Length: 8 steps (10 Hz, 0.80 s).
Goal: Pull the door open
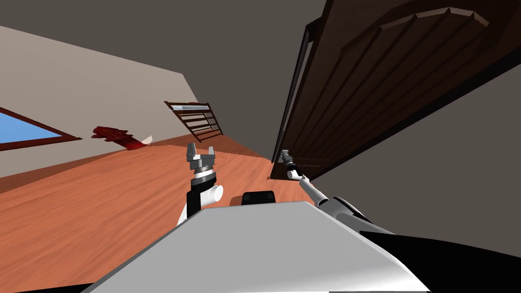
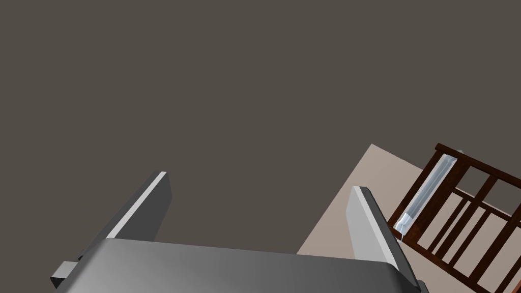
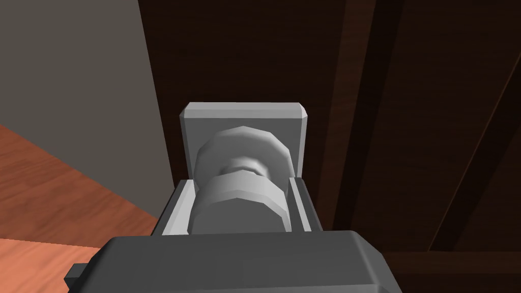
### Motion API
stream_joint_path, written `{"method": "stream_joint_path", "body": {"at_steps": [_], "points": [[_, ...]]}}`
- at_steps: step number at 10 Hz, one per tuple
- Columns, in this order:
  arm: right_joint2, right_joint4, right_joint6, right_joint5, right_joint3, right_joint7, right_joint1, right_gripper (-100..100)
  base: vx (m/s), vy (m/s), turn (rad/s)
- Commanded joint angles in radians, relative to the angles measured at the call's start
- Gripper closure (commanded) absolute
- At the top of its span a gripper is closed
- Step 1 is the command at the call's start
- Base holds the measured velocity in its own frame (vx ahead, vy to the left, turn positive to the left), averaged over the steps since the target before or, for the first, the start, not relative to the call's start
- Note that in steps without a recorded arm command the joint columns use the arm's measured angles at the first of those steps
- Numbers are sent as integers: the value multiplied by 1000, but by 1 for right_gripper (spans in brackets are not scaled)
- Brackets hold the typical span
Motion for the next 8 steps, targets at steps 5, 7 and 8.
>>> {"method": "stream_joint_path", "body": {"at_steps": [5,7,8], "points": [[-55,-53,-20,-5,77,-47,28,100,-214,-92,104],[-72,-70,-26,-7,99,-60,37,100,-214,-91,88],[-66,-66,-22,-6,91,-54,34,100,-93,-37,31]]}}
